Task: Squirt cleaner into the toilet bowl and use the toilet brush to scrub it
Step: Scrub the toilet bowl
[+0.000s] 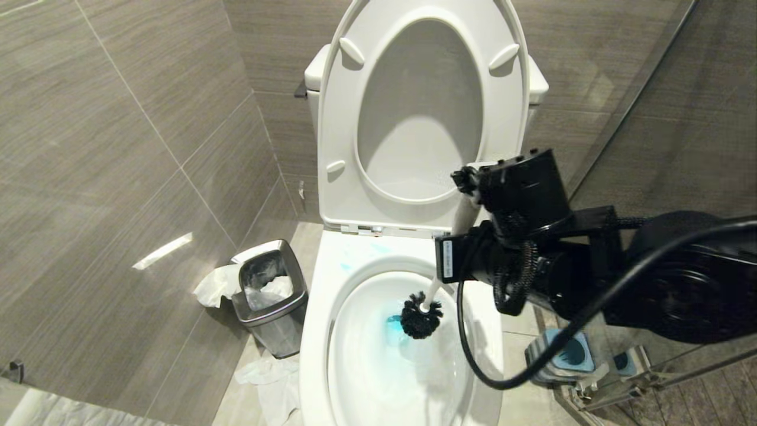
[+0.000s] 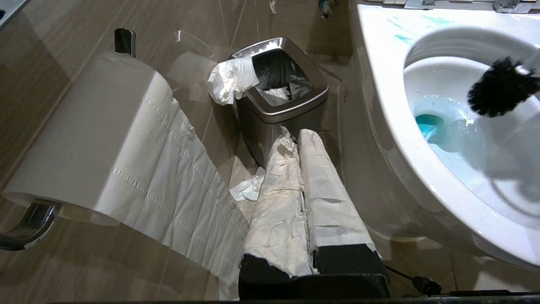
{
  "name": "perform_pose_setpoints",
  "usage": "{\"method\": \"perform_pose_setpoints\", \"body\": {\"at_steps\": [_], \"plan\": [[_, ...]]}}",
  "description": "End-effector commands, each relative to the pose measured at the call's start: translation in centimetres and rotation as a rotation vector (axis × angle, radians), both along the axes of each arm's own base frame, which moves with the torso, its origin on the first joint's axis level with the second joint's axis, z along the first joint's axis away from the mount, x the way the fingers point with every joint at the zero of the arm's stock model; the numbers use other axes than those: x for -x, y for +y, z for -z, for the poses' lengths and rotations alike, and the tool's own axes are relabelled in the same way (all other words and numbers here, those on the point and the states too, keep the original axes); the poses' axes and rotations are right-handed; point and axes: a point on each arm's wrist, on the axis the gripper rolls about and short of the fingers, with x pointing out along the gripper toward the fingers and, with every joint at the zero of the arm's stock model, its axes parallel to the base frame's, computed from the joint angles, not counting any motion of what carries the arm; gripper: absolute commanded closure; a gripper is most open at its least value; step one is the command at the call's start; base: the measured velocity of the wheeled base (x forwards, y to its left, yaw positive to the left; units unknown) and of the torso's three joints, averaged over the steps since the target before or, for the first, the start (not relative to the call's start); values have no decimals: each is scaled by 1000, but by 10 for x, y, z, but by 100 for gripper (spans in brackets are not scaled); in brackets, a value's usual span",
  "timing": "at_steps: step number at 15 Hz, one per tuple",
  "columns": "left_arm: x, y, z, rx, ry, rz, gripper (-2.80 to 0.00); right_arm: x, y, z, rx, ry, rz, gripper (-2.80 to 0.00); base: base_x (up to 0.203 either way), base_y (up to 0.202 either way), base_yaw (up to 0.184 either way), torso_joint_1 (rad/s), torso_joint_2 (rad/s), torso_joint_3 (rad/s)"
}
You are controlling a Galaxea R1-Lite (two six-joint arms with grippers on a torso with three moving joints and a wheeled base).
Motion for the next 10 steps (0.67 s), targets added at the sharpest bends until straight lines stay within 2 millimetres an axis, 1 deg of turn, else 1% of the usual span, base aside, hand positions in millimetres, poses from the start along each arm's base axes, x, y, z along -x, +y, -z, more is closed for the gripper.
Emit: {"method": "perform_pose_setpoints", "body": {"at_steps": [1, 4, 6, 8, 10], "plan": [[0, 0, 0, 1, 1, -1, 0, -35, 19, 40, 54, 69, 21, 0, 0, 0, 0, 0, 0, 0], [0, 0, 0, 1, 1, -1, 0, -67, 30, 66, 66, 99, 36, 0, 0, 0, 0, 0, 0, 0], [0, 0, 0, 1, 1, -1, 0, -87, 37, 87, 77, 117, 53, 0, 0, 0, 0, 0, 0, 0], [0, 0, 0, 1, 1, 0, 0, -100, 43, 114, 100, 144, 62, 0, 0, 0, 0, 0, 0, 0], [0, 0, 0, 1, 1, -1, 0, -108, 50, 136, 98, 136, 61, 0, 0, 0, 0, 0, 0, 0]]}}
